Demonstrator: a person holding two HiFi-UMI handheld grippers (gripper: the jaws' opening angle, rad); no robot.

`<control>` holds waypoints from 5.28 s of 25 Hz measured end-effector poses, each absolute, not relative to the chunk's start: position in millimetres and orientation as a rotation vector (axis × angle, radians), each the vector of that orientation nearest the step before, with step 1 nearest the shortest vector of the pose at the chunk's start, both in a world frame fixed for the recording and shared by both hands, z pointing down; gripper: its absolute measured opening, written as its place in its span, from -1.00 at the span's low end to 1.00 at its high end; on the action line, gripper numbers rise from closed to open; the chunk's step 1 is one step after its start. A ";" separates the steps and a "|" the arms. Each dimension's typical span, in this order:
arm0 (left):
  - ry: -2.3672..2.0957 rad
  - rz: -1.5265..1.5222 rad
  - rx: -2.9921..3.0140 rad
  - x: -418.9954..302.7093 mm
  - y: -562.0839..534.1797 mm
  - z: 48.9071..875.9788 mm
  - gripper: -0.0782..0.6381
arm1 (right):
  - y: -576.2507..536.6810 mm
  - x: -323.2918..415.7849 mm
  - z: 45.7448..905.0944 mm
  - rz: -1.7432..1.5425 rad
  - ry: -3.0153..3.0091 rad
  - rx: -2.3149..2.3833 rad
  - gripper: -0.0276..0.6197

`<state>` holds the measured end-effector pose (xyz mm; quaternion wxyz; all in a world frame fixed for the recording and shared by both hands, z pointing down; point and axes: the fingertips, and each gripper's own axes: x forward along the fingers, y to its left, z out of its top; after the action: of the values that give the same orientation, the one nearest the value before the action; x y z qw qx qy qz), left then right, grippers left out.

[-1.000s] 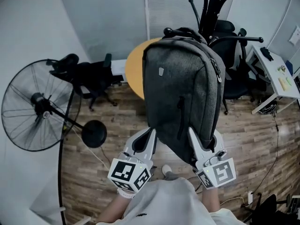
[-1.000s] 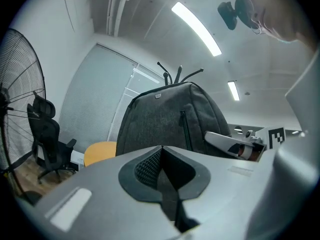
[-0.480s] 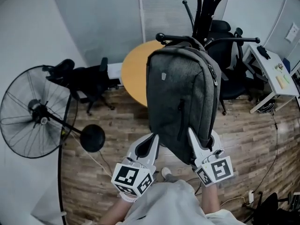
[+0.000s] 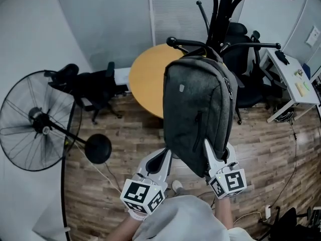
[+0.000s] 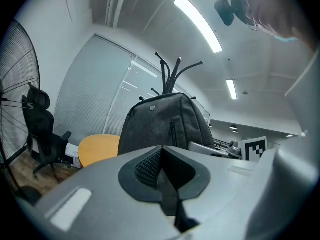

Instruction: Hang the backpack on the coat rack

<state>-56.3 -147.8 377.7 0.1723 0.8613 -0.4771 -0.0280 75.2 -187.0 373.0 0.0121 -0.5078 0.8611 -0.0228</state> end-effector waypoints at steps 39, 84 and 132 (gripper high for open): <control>-1.283 -0.090 2.465 -56.3 -140.9 380.8 -0.73 | -166.2 108.0 350.5 0.057 2.581 -2.040 -0.16; -1.876 -0.067 2.260 -184.4 -120.2 369.5 -0.73 | -193.1 -36.4 365.9 -0.066 2.923 -1.428 -0.91; -1.836 -0.086 2.249 -185.5 -120.2 379.8 -0.73 | -183.5 -41.9 371.7 -0.077 2.953 -1.413 -0.91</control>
<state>-185.5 -120.2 379.8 0.1184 0.7689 -0.6276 -0.0293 -41.9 -183.5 371.7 -0.0666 -0.4307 0.8997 -0.0234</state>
